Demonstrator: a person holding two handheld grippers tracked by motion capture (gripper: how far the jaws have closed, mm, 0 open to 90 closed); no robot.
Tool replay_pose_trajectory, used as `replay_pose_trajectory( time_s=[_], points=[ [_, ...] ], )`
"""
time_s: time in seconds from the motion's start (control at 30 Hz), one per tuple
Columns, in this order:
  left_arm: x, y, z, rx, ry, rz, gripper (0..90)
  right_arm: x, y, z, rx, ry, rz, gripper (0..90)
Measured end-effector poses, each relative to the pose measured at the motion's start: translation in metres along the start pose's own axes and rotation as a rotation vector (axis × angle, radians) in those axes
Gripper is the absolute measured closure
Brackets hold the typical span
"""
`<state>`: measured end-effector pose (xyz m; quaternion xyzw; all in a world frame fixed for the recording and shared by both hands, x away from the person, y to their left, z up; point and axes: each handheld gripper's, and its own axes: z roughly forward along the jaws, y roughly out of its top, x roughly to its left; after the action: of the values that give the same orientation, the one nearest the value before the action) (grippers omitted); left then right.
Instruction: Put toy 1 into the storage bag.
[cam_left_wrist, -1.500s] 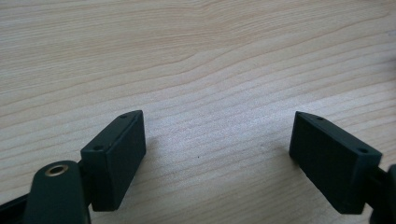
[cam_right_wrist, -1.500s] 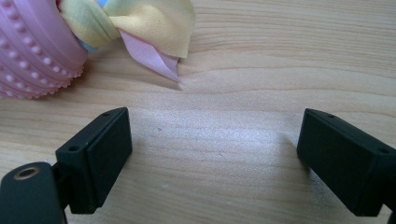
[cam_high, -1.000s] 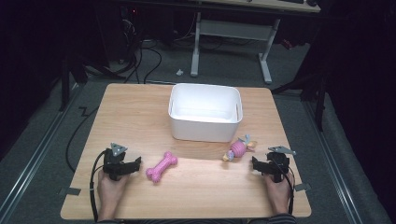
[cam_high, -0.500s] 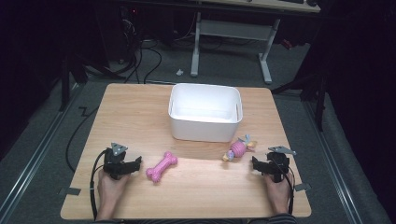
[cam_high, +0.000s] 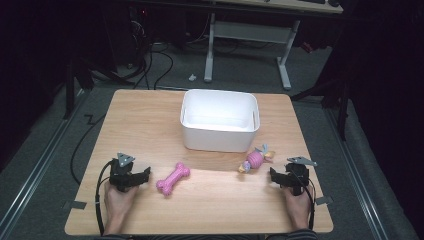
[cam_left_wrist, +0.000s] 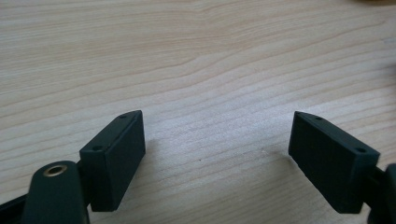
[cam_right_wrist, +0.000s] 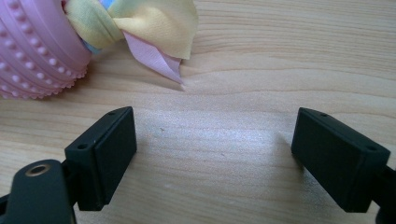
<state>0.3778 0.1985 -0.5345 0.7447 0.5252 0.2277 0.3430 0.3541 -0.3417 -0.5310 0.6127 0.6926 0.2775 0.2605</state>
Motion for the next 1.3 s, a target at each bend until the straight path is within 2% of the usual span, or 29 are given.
replay_pose_trajectory(
  time_s=[0.17, 0.37, 0.73, 0.8, 0.9, 1.03, 1.2, 1.3],
  points=[
    [0.0, 0.0, -0.004, -0.01, -0.013, -0.005, 19.3, 0.0, 0.0, 0.0, -0.002, 0.001, 0.0, 14.1],
    [-0.001, 0.003, -0.016, -0.019, -0.041, 0.0, 19.8, 0.0, 0.0, 0.0, -0.001, 0.001, 0.0, 14.1],
    [-0.007, 0.005, -0.031, -0.007, -0.077, 0.014, 20.4, 0.0, 0.0, 0.0, -0.001, 0.001, -0.001, 14.4],
    [-0.009, 0.006, -0.033, 0.001, -0.088, 0.022, 20.9, 0.0, 0.0, 0.0, -0.001, 0.002, -0.001, 14.4],
    [-0.013, 0.009, -0.036, 0.013, -0.119, 0.037, 26.5, 0.0, 0.0, 0.0, -0.001, 0.002, -0.001, 14.4],
    [-0.018, 0.013, -0.038, 0.022, -0.145, 0.052, 26.9, 0.0, 0.0, 0.0, -0.001, 0.002, -0.002, 14.5],
    [-0.025, 0.016, -0.037, 0.039, -0.155, 0.077, 26.4, 0.0, 0.0, 0.0, -0.003, 0.003, -0.002, 14.5],
    [-0.03, 0.019, -0.037, 0.055, -0.185, 0.078, 26.1, 0.0, 0.0, 0.0, -0.001, 0.002, -0.002, 14.5]
  ],
)
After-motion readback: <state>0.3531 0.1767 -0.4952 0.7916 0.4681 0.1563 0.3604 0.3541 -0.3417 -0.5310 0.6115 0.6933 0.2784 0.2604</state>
